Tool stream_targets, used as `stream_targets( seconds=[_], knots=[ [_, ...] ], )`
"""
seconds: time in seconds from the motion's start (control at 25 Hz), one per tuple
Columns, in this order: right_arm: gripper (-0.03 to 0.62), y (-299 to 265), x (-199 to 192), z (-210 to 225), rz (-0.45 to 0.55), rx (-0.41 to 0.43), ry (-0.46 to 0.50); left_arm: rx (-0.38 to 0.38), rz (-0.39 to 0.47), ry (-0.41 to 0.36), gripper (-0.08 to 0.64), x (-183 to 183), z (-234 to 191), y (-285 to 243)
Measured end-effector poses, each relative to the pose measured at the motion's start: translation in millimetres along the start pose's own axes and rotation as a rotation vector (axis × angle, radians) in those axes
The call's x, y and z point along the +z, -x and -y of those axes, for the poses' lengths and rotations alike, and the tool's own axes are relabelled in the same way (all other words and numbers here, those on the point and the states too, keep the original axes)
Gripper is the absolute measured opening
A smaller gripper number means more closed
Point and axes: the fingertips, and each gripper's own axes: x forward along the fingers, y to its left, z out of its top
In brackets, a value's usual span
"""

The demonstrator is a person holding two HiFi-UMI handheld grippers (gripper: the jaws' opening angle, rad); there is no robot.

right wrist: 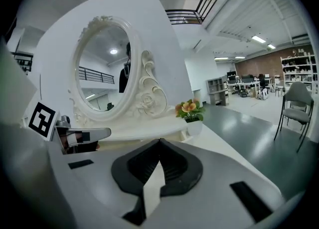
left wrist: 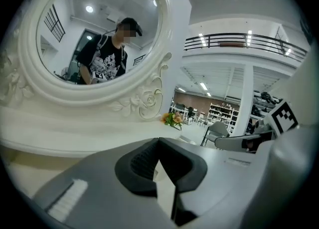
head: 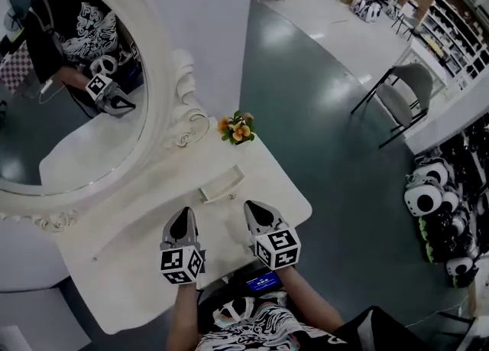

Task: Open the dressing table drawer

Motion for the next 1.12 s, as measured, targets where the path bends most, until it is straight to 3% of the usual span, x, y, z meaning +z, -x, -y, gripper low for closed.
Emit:
stream_targets(
  seconds=[0.24,0.48,0.8,1.12],
  knots=[
    [0.002,19.5,5.8,-8.3,0.001,-0.043,0.066,-0.003,0.040,-0.028,0.002,20.4,5.3,17.7],
    [0.002,28.9,5.3,-12.3,-0.008,-0.071,0.100,-0.040,0.041,-0.005,0.002,18.7,13.9,21.0],
    [0.000,38.6,4.0,-9.6,-0.007,-0.091,0.106,-0.083,0.036,-0.017,0.002,18.8,24.7,20.4],
    [0.000,37.3,-1.8,-14.6,-0.016,-0.090,0.103,-0.078,0.029,-0.006,0.002,13.7,18.2,26.1]
  ],
)
